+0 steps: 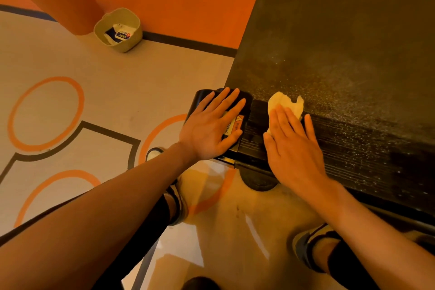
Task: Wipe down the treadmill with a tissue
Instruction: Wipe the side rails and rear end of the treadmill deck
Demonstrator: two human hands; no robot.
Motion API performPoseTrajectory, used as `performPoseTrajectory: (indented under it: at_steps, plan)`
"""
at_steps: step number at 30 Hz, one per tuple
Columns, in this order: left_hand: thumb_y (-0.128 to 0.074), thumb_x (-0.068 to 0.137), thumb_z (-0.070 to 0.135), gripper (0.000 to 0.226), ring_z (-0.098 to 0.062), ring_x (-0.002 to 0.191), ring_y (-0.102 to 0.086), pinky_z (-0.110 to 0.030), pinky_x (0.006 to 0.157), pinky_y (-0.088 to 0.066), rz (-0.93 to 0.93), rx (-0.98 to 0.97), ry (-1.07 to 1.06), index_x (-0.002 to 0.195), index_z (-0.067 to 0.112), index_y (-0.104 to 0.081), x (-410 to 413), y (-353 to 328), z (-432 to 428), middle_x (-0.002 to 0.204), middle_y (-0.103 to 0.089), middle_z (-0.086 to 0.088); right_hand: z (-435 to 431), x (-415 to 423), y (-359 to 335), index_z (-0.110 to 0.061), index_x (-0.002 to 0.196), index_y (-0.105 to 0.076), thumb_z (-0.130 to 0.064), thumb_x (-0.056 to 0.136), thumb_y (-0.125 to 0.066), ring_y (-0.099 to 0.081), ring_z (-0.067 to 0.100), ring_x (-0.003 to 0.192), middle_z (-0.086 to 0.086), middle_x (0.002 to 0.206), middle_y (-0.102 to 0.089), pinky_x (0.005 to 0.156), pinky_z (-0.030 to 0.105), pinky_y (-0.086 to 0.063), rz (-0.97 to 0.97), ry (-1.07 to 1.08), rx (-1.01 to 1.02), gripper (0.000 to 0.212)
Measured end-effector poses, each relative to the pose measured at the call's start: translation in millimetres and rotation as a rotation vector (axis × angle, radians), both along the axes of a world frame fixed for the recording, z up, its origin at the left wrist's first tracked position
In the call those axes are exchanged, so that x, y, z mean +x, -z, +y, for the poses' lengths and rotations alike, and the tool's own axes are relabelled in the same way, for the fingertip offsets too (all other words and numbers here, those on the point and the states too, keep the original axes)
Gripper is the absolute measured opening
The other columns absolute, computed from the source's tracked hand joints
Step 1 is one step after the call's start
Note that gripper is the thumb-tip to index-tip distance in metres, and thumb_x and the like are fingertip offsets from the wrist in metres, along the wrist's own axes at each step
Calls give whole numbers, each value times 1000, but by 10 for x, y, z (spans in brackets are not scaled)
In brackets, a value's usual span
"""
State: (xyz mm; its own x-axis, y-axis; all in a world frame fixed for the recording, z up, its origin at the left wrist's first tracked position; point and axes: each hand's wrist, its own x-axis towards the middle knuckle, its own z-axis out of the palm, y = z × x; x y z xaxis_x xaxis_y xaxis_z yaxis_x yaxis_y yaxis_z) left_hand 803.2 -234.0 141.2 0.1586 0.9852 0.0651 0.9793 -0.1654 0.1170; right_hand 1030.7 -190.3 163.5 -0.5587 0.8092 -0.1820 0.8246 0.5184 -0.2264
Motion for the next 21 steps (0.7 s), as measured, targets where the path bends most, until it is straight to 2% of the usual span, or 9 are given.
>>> performPoseTrajectory:
  at_steps: [3,6,8,10,13,18,21]
  plan:
    - [-26,106,57,69,-23,160,-8,-46,130,-8,-1,-13,-8,164,19,-27,-18,4,-2,172,-19,-5,113,-434,-19,-18,166,-2,-47,106,4,11,15,160,-1,174,3,128,47,12,-26,-68,-22,67]
    - [-26,106,57,69,-23,161,-7,-46,130,-8,-1,-20,-3,164,20,-26,-20,7,-3,172,-18,-5,152,-226,-5,-21,166,-4,-51,97,14,9,13,159,-4,174,1,128,48,10,-59,-95,-8,77]
    - [-27,106,57,69,-23,161,-7,-47,130,-9,-14,-13,2,164,20,-26,-24,6,-2,172,-17,-5,95,144,30,-21,165,-6,-53,97,14,7,13,160,-4,174,-3,129,49,7,-47,-44,11,78]
    - [-28,106,56,69,-22,161,-6,-47,130,-9,-22,-3,2,164,20,-26,-26,9,-3,172,-17,-4,29,403,21,-22,165,-2,-55,98,13,11,12,159,-4,174,1,129,47,9,-57,40,-14,77]
    - [-28,106,57,69,-22,161,-6,-46,130,-9,-13,1,-4,164,20,-26,-25,12,-6,172,-17,-4,-25,241,-6,-17,166,-3,-57,96,12,11,16,159,1,174,1,129,46,9,-53,120,-32,81]
    - [-26,106,58,68,-21,160,-8,-45,130,-10,-17,7,-18,163,22,-29,-9,31,-9,172,-20,-4,51,-492,-41,-17,166,0,-55,95,15,13,18,159,1,174,4,128,47,10,-36,-28,-29,81]
    - [-27,106,57,68,-22,160,-9,-47,129,-12,-16,17,-6,163,21,-29,-16,41,-10,172,-20,-4,89,-174,-43,-17,165,-5,-57,94,22,5,17,160,1,174,-4,130,49,3,-85,-108,13,86]
